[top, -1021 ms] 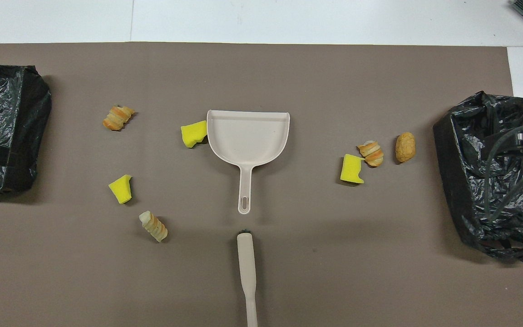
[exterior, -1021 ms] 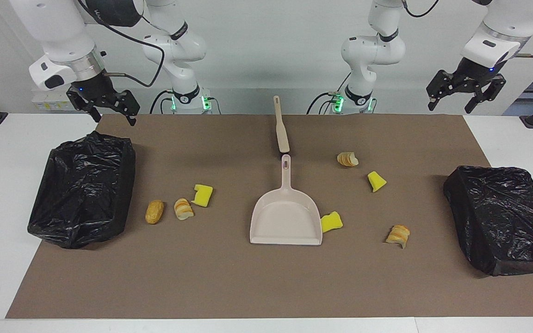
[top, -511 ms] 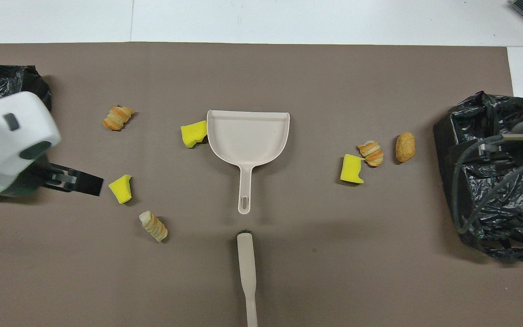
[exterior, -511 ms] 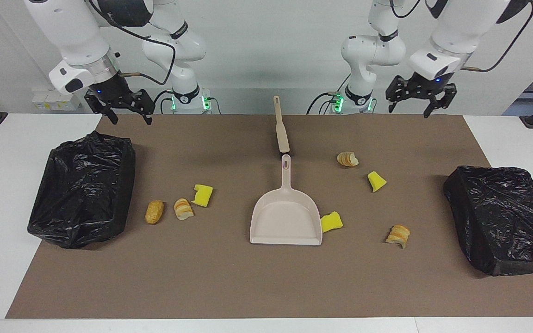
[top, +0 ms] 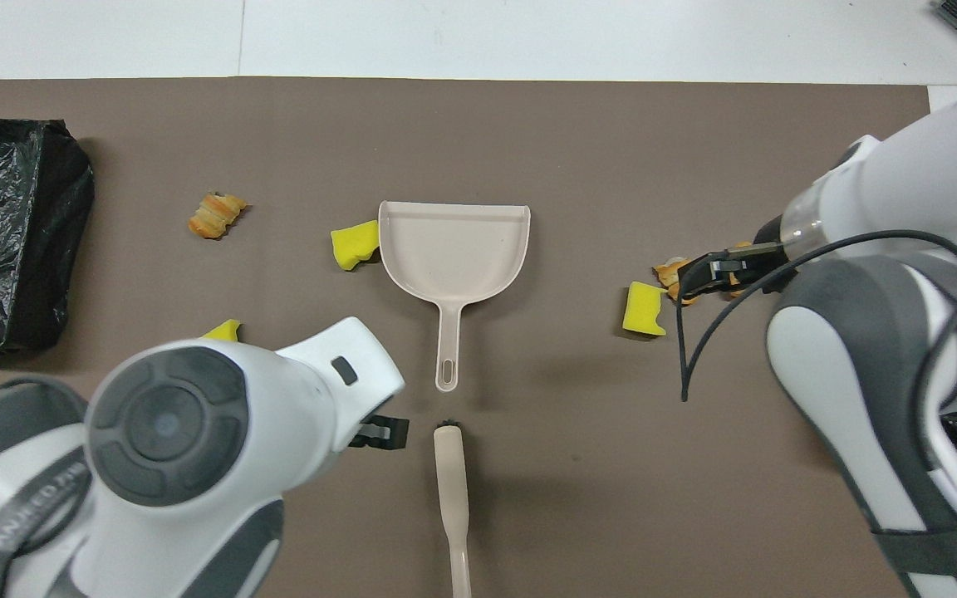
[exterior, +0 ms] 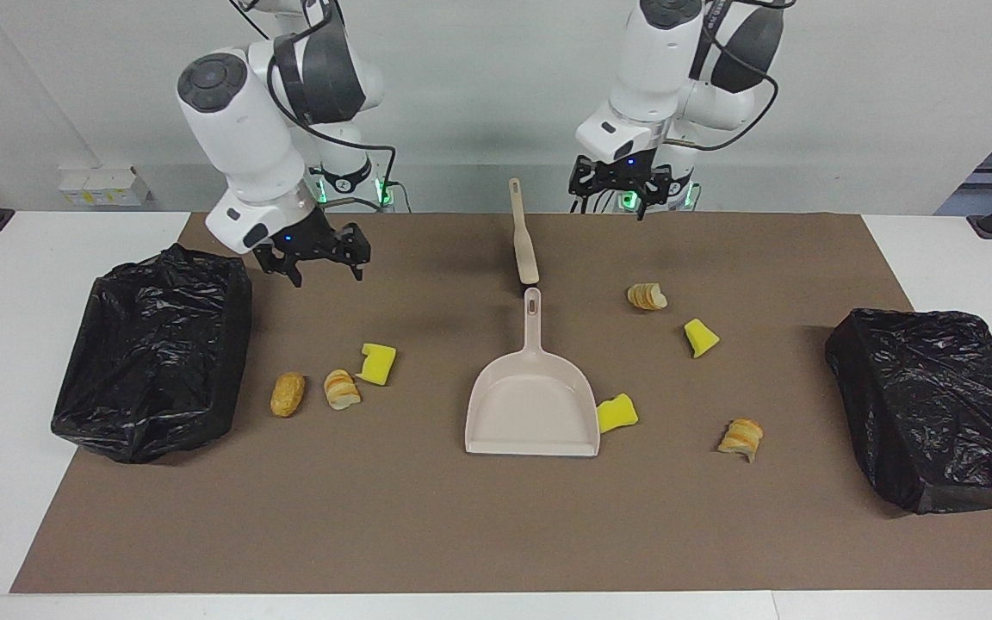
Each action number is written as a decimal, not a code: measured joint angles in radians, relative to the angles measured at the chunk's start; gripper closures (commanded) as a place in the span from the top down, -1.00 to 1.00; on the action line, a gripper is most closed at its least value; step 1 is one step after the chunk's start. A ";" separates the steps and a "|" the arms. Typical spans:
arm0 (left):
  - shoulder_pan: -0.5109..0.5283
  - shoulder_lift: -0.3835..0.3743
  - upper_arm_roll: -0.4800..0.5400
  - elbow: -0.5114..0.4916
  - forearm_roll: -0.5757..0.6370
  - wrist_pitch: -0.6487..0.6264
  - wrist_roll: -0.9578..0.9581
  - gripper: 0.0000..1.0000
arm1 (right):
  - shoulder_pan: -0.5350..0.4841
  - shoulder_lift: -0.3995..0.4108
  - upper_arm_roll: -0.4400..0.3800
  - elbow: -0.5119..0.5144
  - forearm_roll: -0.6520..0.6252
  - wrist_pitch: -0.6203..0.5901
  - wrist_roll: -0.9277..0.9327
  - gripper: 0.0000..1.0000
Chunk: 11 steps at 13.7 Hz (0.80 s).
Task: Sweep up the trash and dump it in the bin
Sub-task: 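Grasp the beige dustpan handle with the right gripper while the left gripper reaches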
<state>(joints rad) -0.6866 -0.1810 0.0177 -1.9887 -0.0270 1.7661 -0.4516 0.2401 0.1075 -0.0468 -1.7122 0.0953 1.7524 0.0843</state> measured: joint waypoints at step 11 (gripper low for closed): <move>-0.390 0.013 0.001 -0.351 -0.058 0.348 -0.426 0.90 | 0.281 0.125 0.000 -0.034 -0.002 0.220 0.436 1.00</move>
<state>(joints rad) -1.0766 -0.1681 0.0189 -2.3396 -0.0847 2.1142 -0.8779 0.5213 0.2323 -0.0463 -1.7459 0.0934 1.9727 0.5206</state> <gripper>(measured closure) 0.000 0.000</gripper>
